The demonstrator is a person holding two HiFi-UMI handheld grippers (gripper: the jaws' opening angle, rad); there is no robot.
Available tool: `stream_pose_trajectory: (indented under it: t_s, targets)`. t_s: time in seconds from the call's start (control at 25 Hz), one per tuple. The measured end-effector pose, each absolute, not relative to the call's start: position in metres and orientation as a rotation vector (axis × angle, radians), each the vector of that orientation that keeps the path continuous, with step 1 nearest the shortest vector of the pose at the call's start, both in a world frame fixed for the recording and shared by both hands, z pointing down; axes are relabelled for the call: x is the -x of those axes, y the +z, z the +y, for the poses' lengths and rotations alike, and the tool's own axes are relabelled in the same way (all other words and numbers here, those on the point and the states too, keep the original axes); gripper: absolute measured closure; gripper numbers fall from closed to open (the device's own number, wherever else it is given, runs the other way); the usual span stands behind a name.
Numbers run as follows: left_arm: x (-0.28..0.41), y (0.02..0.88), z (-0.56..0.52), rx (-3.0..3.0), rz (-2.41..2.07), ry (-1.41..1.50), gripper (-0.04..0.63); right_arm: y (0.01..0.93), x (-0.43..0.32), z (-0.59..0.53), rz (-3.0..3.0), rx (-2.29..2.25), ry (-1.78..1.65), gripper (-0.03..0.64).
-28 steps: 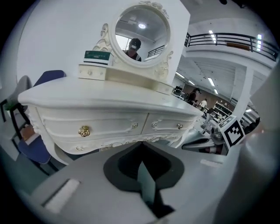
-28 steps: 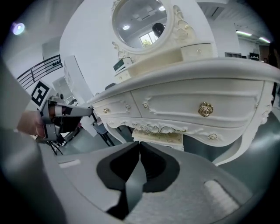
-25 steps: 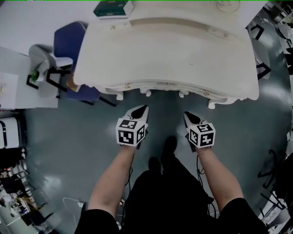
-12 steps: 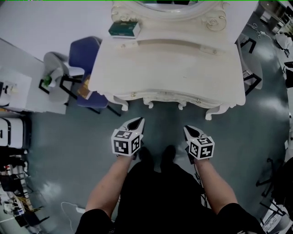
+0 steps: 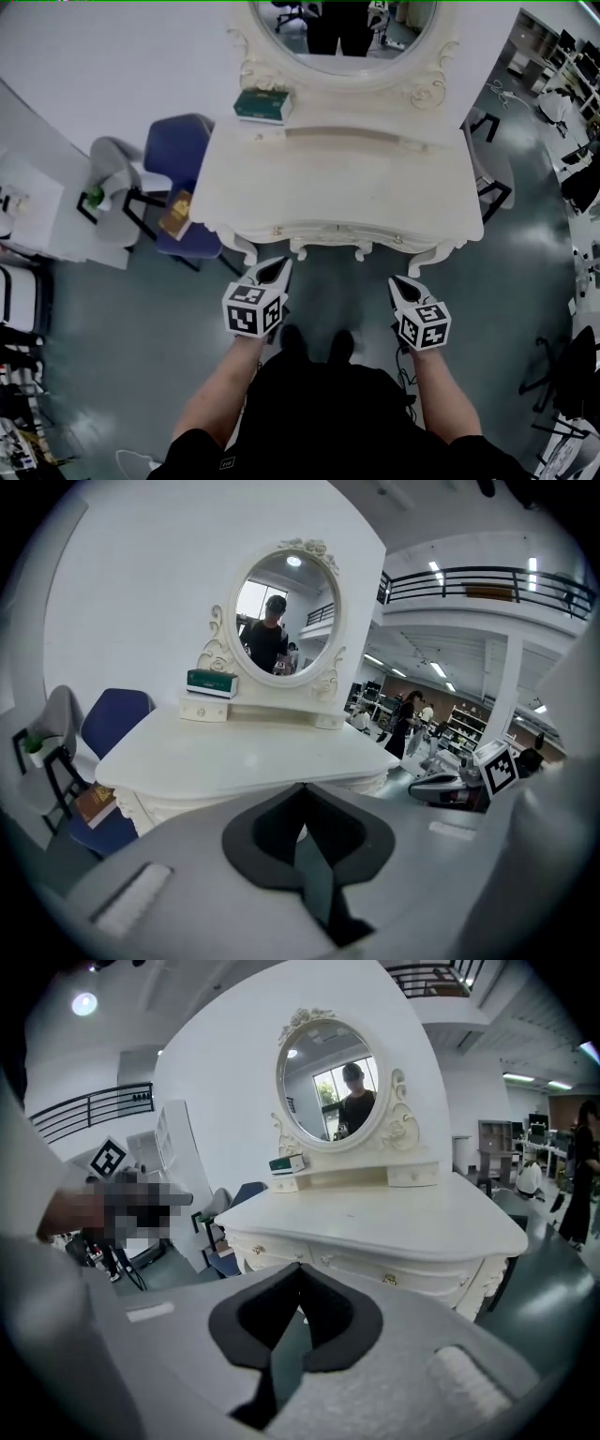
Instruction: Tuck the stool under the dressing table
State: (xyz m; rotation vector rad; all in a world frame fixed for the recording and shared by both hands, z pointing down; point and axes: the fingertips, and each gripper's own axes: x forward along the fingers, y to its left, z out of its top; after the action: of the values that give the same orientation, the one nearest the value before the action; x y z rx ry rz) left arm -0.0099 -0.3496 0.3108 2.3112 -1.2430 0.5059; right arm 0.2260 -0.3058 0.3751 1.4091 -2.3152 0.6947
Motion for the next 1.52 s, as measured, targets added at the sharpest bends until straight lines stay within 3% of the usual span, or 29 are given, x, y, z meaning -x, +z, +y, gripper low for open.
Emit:
stream_pose_trajectory:
  t_s: [0.4, 0.76, 1.04, 1.52]
  targets:
    - [0.058, 0.259, -0.375, -2.485, -1.215, 0.464, 0.577, 0.33, -0.17, -0.317, -2.32, -1.535, 0.686, 0.615]
    - [0.106, 0.233, -0.389, -2.577, -1.115, 0.43, 0.577, 0.235, -0.084, -0.348, -2.528, -1.466, 0.489, 0.615]
    - [0.12, 0.193, -0.406, -2.558, -1.236, 0.336, 0.577, 0.164, -0.104, -0.373, -2.639, -1.515, 0.362, 0.615]
    - [0.084, 0.087, -0.463, -2.724, -1.397, 0.247, 0.577, 0.095, -0.132, -0.408, -2.754, -1.503, 0.1, 0.615]
